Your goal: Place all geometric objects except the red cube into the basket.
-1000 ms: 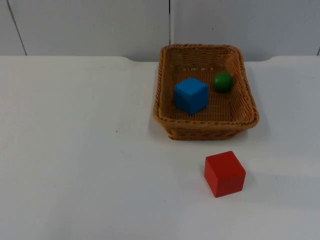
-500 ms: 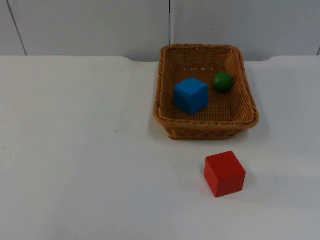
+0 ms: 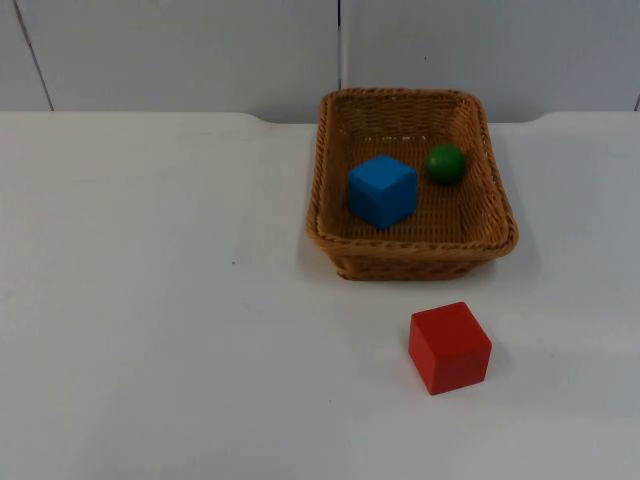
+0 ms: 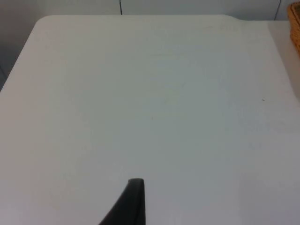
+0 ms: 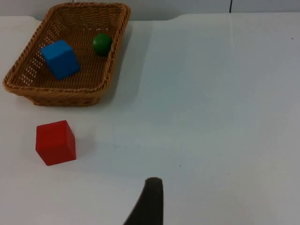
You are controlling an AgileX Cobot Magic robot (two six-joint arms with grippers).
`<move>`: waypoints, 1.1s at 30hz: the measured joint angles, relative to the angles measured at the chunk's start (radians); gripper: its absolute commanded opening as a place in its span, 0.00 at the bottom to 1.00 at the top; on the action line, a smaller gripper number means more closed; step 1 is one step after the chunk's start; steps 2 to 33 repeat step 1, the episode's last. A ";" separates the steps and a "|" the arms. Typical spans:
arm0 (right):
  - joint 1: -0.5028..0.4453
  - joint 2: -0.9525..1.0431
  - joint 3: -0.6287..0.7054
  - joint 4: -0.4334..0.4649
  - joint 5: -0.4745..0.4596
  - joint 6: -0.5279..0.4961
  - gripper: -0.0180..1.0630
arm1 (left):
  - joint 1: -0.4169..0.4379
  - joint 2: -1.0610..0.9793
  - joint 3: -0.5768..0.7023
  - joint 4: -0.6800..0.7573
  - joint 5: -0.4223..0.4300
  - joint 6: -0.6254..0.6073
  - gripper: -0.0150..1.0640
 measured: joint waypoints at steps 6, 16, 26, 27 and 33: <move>0.000 0.000 0.000 0.000 0.000 0.000 0.74 | -0.005 0.000 0.000 0.000 0.000 0.000 0.94; 0.000 0.000 0.000 0.000 0.000 0.000 0.74 | -0.005 0.000 0.000 0.000 0.000 0.000 0.94; 0.000 0.000 0.000 0.000 0.000 0.000 0.74 | -0.005 0.000 0.000 0.000 0.000 0.000 0.94; 0.000 0.000 0.000 0.000 0.000 0.000 0.74 | -0.005 0.000 0.000 0.000 0.000 0.000 0.94; 0.000 0.000 0.000 0.000 0.000 0.000 0.74 | -0.005 0.000 0.000 0.000 0.000 0.000 0.94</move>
